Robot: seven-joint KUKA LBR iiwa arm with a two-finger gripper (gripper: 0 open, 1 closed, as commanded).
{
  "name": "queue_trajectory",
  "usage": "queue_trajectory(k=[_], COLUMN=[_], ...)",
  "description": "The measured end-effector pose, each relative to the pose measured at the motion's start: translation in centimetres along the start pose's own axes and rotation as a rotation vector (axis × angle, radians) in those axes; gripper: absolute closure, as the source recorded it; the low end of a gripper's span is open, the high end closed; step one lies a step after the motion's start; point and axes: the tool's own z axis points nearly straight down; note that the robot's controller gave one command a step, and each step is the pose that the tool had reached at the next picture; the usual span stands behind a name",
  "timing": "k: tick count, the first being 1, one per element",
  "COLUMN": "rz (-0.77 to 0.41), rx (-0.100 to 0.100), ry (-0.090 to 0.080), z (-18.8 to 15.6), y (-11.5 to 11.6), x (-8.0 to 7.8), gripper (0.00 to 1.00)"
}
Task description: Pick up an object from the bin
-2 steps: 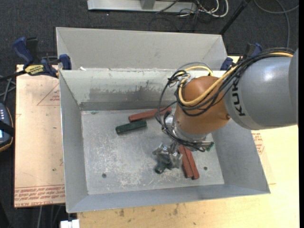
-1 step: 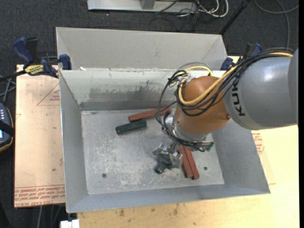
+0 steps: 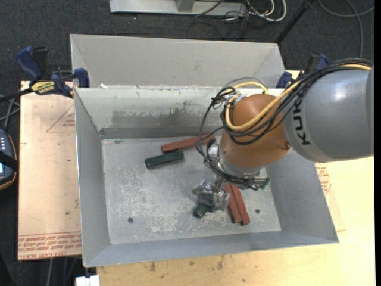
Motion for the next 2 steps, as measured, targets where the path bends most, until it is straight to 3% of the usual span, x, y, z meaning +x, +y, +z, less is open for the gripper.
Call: queue_trajectory(k=[1, 2], rz=[0.006, 0.005], rx=[0.006, 0.007], ry=[-0.01, -0.007], z=[0.04, 0.74], y=[-2.83, -2.83], x=[3.62, 4.06], gripper=[1.0, 0.0])
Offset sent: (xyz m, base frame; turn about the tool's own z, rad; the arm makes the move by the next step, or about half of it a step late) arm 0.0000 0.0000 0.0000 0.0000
